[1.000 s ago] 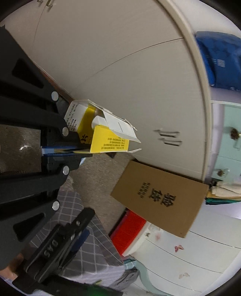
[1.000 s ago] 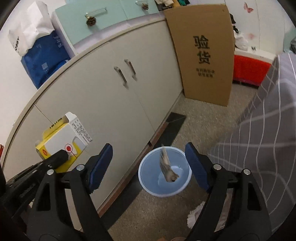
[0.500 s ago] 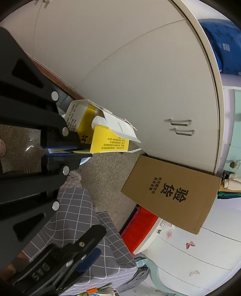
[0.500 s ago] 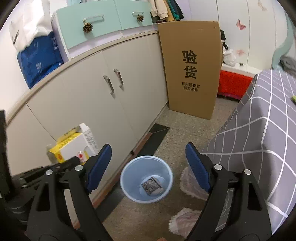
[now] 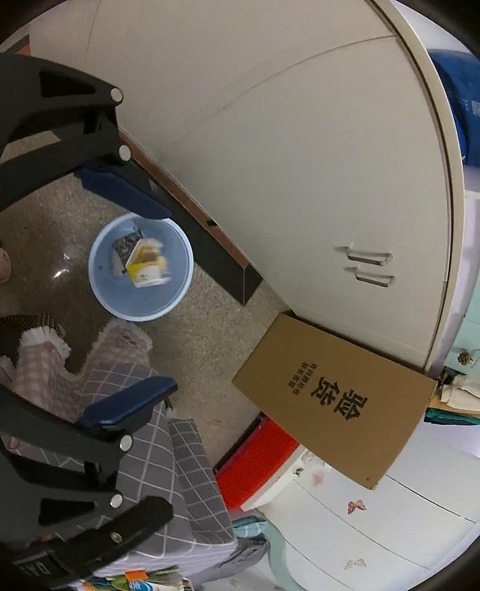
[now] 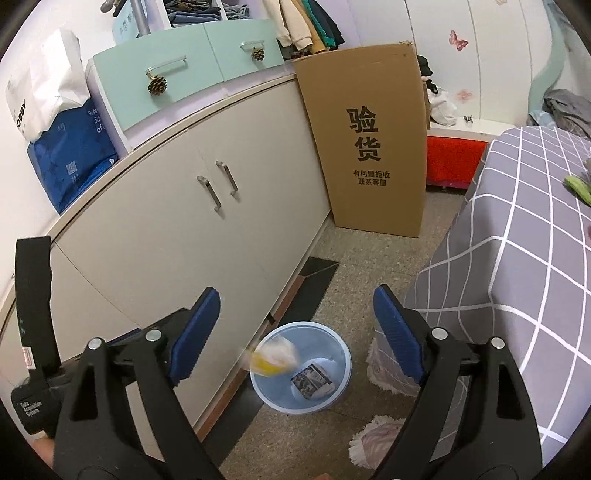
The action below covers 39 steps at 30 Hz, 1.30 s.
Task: Collect trash
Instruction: 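Carry box and newspaper to the blue bin and open both tools over it, then move both open tools back over the trash on the table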
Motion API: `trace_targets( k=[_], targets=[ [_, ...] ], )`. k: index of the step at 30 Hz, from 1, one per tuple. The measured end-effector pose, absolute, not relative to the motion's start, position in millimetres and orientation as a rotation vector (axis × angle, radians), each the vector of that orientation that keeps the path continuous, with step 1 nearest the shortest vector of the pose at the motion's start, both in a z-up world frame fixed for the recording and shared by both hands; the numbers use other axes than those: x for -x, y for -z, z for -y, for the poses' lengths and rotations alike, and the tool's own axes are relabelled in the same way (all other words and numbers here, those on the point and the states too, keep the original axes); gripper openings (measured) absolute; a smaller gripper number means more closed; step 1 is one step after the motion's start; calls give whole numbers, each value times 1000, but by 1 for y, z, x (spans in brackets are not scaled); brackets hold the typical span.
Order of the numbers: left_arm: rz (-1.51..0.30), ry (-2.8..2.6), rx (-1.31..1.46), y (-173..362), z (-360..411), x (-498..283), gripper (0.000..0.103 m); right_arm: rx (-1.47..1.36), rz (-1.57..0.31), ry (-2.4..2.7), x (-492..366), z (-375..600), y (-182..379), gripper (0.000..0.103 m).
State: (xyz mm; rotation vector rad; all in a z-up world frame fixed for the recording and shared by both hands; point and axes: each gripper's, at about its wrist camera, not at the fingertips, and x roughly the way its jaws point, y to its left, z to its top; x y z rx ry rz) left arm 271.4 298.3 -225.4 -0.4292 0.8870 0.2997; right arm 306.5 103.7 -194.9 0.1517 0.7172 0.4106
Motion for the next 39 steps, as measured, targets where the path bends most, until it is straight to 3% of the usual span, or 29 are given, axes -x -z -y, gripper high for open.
trace_targets(
  k=[21,39],
  targets=[
    [-697,-258,361,134,-233,-203,85,-214,-606,-421,-253,-46,126,85],
    [-723,38,113,102,-21,-223,85,-309,-525,-83,-206,190,100,88]
  ],
)
